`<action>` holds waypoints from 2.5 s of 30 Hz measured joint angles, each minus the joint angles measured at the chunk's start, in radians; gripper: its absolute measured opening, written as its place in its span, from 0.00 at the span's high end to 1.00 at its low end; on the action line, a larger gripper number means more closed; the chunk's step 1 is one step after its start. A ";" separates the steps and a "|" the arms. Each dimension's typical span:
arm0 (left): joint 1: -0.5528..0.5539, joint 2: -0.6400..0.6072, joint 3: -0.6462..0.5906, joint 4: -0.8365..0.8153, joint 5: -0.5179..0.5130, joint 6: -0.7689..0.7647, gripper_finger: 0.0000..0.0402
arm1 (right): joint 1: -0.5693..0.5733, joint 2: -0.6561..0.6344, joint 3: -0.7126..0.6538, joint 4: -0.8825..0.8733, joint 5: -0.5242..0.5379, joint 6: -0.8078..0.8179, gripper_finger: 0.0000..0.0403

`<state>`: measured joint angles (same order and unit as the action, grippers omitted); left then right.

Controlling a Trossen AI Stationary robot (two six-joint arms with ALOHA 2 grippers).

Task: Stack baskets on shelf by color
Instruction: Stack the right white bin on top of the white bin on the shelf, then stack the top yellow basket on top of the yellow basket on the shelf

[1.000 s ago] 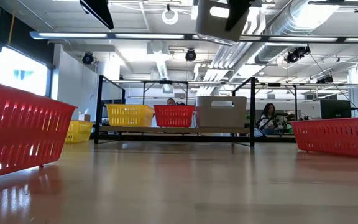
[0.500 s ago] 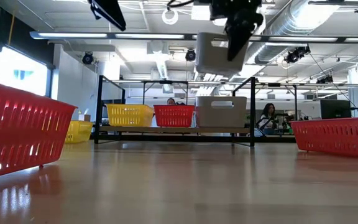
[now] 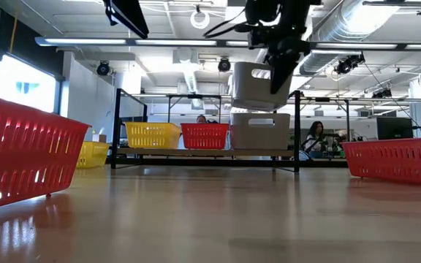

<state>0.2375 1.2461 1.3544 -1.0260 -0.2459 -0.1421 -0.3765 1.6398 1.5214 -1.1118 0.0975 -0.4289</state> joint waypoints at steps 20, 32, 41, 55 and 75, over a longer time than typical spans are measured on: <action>0.000 0.000 0.000 -0.001 -0.001 -0.004 0.75 | -0.035 0.044 -0.001 0.040 -0.048 -0.047 1.00; 0.000 0.000 0.000 -0.001 -0.001 -0.004 0.75 | -0.034 0.096 -0.001 -0.001 -0.036 -0.046 1.00; 0.000 0.000 0.000 -0.002 -0.001 -0.003 0.75 | -0.036 0.096 -0.001 -0.001 -0.037 -0.018 1.00; 0.000 0.000 0.000 -0.001 -0.001 0.004 0.75 | -0.036 0.096 -0.001 0.001 -0.024 0.054 0.83; -0.001 0.000 0.000 -0.121 0.044 0.014 0.75 | -0.009 0.095 0.194 -0.163 -0.047 0.250 0.69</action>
<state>0.2368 1.2465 1.3544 -1.1468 -0.2016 -0.1283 -0.3851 1.7351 1.7158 -1.2751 0.0509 -0.1786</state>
